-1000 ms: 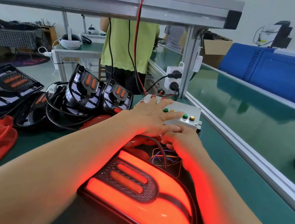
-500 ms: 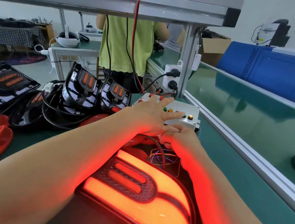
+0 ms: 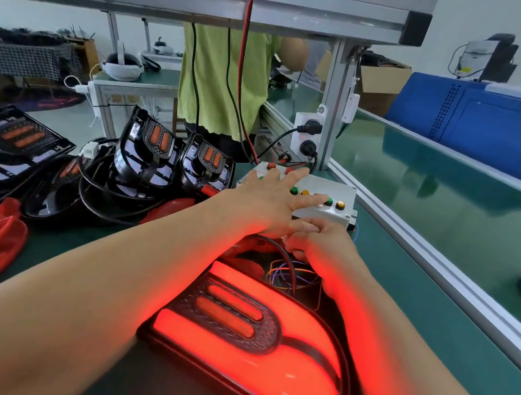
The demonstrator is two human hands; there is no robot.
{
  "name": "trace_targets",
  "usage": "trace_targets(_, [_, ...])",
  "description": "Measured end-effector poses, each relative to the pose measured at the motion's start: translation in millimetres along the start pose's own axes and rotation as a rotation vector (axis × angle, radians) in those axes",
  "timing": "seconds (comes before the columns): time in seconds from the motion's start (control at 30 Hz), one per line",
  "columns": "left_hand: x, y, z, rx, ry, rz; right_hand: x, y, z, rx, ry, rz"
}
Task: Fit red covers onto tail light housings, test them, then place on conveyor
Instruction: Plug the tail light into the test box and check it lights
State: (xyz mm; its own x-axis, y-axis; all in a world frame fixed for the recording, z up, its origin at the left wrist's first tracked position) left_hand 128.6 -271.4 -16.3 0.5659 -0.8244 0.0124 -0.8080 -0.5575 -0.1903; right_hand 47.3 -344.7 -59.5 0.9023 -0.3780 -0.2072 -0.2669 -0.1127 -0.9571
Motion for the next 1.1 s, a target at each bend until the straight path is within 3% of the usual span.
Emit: trace_targets(1.1, [3.3,0.3,-0.5,-0.006,0.05,0.018,-3.3,-2.6,2.1,-0.016,-0.001,-0.048])
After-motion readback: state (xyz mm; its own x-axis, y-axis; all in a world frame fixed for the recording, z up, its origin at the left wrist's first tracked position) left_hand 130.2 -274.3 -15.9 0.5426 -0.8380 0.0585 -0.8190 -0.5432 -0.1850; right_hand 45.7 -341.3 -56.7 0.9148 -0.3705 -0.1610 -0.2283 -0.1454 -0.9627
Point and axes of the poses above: each hand's wrist, its own x-axis towards the middle knuckle, its own z-axis out of the palm, y = z × x, the point moved 7 cm from there along x, towards the middle knuckle, and after that the axes turned 6 degrees about z, right-handed, at the moved point
